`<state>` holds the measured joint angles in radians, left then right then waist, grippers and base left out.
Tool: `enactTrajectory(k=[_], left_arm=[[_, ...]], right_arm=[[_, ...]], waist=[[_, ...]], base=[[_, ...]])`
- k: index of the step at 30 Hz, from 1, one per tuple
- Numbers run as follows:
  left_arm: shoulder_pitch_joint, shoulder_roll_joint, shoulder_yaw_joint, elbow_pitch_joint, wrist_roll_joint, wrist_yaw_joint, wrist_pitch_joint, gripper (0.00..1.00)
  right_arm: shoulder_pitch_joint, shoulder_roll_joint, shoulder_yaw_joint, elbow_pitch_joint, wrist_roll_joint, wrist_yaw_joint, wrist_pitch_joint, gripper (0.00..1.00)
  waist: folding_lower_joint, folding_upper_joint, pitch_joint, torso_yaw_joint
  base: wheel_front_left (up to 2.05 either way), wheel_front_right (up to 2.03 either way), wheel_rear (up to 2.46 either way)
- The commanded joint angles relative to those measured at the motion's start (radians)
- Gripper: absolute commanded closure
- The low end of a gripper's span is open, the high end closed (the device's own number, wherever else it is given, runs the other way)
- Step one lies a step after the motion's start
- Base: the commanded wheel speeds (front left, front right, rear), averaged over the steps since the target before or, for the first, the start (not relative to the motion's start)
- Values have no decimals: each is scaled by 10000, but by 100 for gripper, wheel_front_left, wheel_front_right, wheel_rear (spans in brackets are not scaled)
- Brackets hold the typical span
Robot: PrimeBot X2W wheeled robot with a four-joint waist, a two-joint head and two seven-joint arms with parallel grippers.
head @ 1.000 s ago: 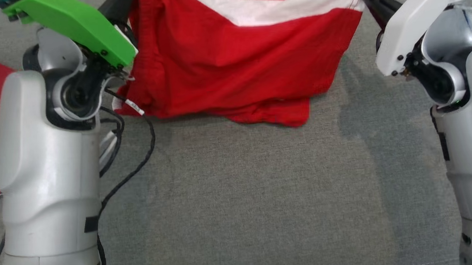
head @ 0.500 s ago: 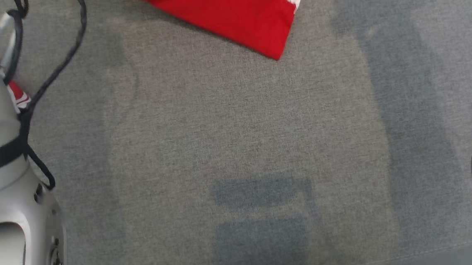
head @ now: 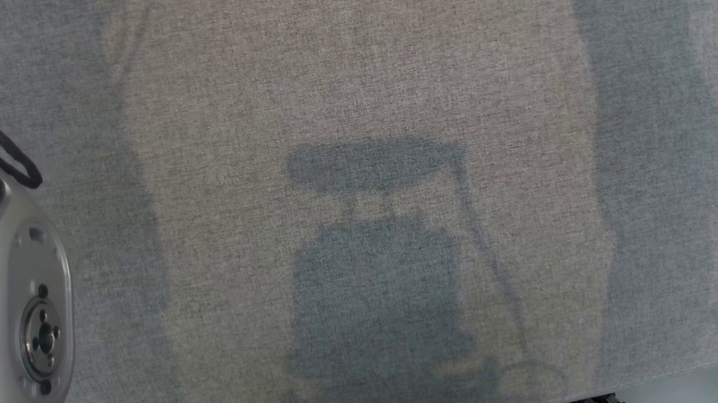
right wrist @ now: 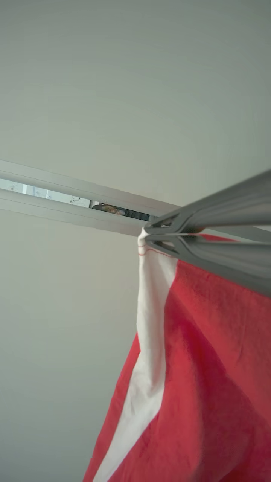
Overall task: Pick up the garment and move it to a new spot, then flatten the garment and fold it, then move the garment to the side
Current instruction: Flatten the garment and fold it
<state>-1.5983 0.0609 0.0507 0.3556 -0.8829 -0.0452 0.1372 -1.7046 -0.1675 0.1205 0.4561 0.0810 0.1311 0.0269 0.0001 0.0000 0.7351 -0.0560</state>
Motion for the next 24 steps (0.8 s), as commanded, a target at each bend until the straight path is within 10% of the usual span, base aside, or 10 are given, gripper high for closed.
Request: enactTrajectory(k=[1, 13, 24], left_arm=[[-227, 4, 10, -7, -58, -74, -101, 100], [1709, 409, -604, 190, -306, -835, -997, 100], [6831, 1399, -2279, -1568, -465, -865, -1369, 100]], right_arm=[[-143, -35, 25, 23, -118, -6, -128, 100], [1018, -1175, 2007, 884, 257, -8, -509, 100], [5107, -3221, 3078, -1291, 2137, -8, 463, 100]], waist=[[-1, 0, -5, 2], [-1, 0, -139, 238], [-1, 0, -1942, 522]], base=[[0, 0, 0], [0, 0, 0], [0, 0, 0]])
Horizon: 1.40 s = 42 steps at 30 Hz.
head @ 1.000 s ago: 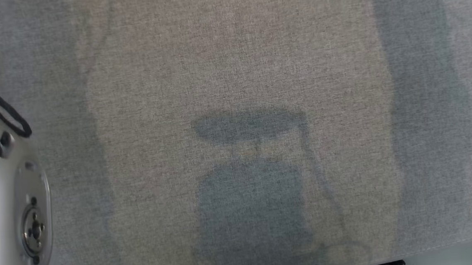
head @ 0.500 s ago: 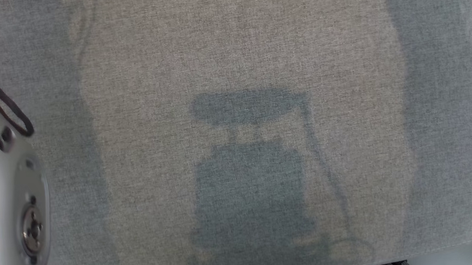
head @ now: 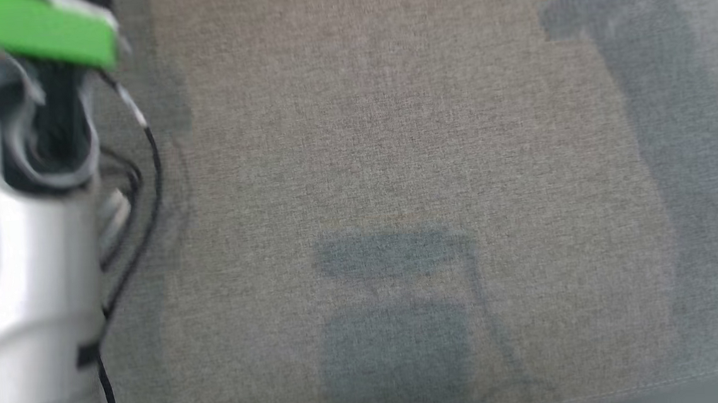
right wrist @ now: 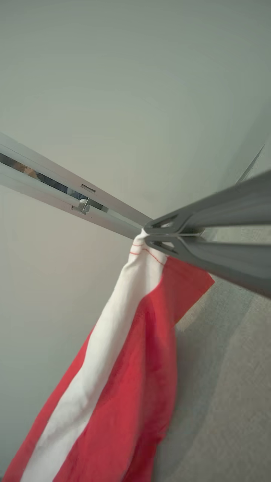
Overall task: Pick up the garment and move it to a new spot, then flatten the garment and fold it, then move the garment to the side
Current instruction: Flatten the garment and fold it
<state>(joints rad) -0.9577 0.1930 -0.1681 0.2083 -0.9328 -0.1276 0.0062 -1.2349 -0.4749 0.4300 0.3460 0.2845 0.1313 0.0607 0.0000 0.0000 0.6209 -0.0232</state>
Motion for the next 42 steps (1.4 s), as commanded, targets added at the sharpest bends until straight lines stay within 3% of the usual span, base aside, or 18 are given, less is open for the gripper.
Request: enactTrajectory(k=[1, 6, 11, 18, 24, 36, 42], left_arm=[[898, 102, -237, -230, 45, -41, -120, 100], [3119, 225, -742, -604, 290, -33, -478, 100], [4672, 183, -1242, -567, 517, 69, -554, 100], [5905, 556, -2294, -485, 1754, 227, -653, 100], [6768, 577, -2815, -545, 2083, 359, -700, 100], [8647, 1201, -3249, -1183, 2543, 961, -691, 100], [9549, 1455, -3166, -1991, 2340, 1192, -707, 100]], right_arm=[[933, -341, -55, -496, 238, -10, 300, 100], [3382, -862, -593, -1928, 645, -13, 926, 100], [5484, -879, -1158, -2692, 346, -13, 1397, 100], [7914, -695, -1871, -3722, 410, -13, 2144, 100], [9576, -681, -2570, -4644, 268, -13, 2899, 100], [13162, 389, -3860, -6565, 106, -12, 4424, 100], [13852, 395, -4064, -7562, 45, -12, 5029, 100]], waist=[[0, 0, -1010, 243], [0, 0, -1958, 287], [0, 0, -2779, 311], [0, 0, -3596, 365], [0, 0, -3969, 385], [0, 0, -4382, 442], [0, 0, -4419, 399]], base=[[0, 0, 0], [0, 0, 0], [0, 0, 0], [0, 0, 0], [0, 0, 0], [0, 0, 0], [0, 0, 0]])
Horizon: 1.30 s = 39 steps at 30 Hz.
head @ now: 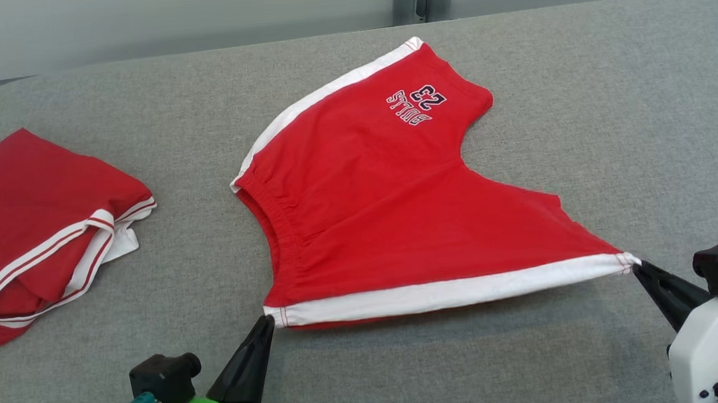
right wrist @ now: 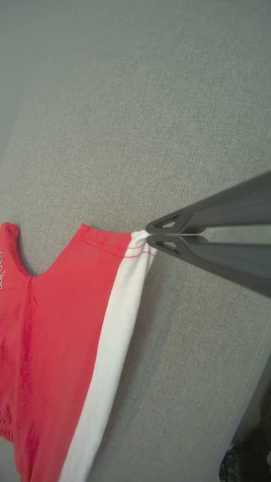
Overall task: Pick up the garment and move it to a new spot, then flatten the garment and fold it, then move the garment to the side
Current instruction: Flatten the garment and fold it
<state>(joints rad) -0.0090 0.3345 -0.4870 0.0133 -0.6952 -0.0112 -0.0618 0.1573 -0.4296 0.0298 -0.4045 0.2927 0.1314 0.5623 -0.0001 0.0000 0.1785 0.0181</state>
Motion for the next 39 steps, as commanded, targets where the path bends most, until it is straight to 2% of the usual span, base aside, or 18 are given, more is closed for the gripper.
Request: enactTrajectory(k=[1, 8, 12, 16, 18, 19, 21, 27, 33, 39], left_arm=[[143, 62, 60, -181, -76, 59, -67, 100], [-911, -425, -100, -410, -15, -202, -143, 100], [-2016, -656, -113, -166, 57, -317, 14, 100], [-3074, -1050, -50, 150, 10, -401, 10, 100], [-3602, -1232, -6, 305, 45, -403, -48, 100], [-3602, -1232, -6, 305, 45, -403, -48, 100], [-4219, -1484, 34, 559, 28, -449, -119, 100], [-5177, -1822, 177, 1043, -108, -636, -440, 100], [-5845, -2106, 376, 1407, -323, -684, -701, 100], [-6357, -2236, 543, 1702, -499, -645, -732, 100]], right_arm=[[-160, -152, -36, -101, -98, -13, 38, 100], [-2435, -1939, 1107, 741, 239, -13, 223, 100], [-4338, -3161, 2337, 1434, 757, -15, 330, 100], [-6558, -3872, 3569, 2205, 1125, -15, 145, 100], [-7636, -4063, 4244, 2604, 1244, -13, 49, 100], [-7636, -4063, 4244, 2604, 1244, -13, 49, 100], [-9159, -4179, 5181, 3280, 1385, -13, -142, 100], [-11610, -4039, 6624, 4702, 1611, -15, -751, 100], [-13257, -3996, 7734, 5736, 1861, -15, -1135, 100], [-14478, -4018, 8496, 6313, 1934, -15, -1073, 100]], waist=[[1, 0, 11, -24], [1, 0, 383, 211], [1, 0, 876, 456], [1, 0, 1536, 748], [1, 0, 1885, 892], [1, 0, 1885, 892], [1, 0, 2372, 1103], [1, 0, 3110, 1492], [1, 0, 3387, 1811], [1, 0, 3535, 2003]], base=[[0, 0, 0], [0, 0, 0], [0, 0, 0], [0, 0, 0], [0, 0, 0], [0, 0, 0], [0, 0, 0], [0, 0, 0], [0, 0, 0], [0, 0, 0]])
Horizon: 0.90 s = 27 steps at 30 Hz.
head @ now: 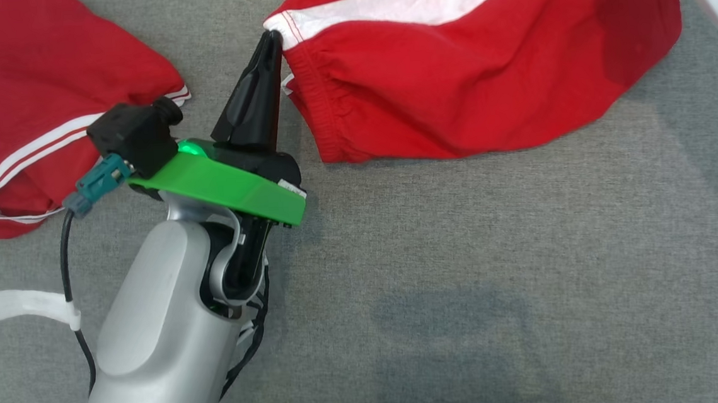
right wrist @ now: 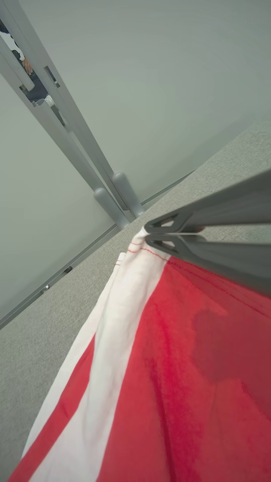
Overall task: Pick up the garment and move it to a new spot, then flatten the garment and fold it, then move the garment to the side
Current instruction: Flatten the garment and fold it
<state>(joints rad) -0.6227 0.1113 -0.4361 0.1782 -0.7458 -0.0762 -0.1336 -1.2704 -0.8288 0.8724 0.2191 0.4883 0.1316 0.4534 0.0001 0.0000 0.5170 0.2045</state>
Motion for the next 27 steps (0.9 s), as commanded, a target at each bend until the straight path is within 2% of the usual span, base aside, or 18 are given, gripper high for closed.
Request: enactTrajectory(k=[1, 7, 17, 23, 24, 25, 26, 27], left_arm=[[-307, -28, 35, 99, -18, -2, -9, 100], [-870, -212, -37, 528, -132, -35, -69, 100], [-1921, -483, -129, 1711, -356, 287, -93, 100], [-2362, -545, -509, 2283, -406, 301, -123, 100], [-2413, -559, -586, 2353, -364, 305, -168, 67], [-2413, -559, -586, 2353, -364, 305, -168, 67], [-2472, -558, -649, 2407, -341, 288, -236, 0], [-2512, -567, -701, 2480, -378, 268, -296, 0]], right_arm=[[-391, 1, 156, 184, -1, -17, -3, 100], [-1268, 205, 583, 901, 222, -17, -22, 100], [-2297, 613, 1123, 2285, 341, -17, -456, 100], [-2704, 896, 1457, 2999, 364, -17, -773, 100], [-2750, 914, 1516, 3109, 341, -17, -872, 73], [-2750, 914, 1516, 3109, 341, -17, -872, 73], [-2787, 933, 1554, 3199, 335, -17, -1016, 58], [-2813, 973, 1519, 3346, 358, -17, -1151, 0]], waist=[[-1, 0, 191, 158], [-1, 0, 445, 311], [-1, 0, 861, 628], [-1, 0, 1041, 839], [-1, 0, 1060, 882], [-1, 0, 1060, 882], [-1, 0, 1074, 927], [-1, 0, 1086, 960]], base=[[0, 0, 0], [0, 0, 0], [0, 0, 0], [0, 0, 0], [0, 0, 0], [0, 0, 0], [0, 0, 0], [0, 0, 0]])
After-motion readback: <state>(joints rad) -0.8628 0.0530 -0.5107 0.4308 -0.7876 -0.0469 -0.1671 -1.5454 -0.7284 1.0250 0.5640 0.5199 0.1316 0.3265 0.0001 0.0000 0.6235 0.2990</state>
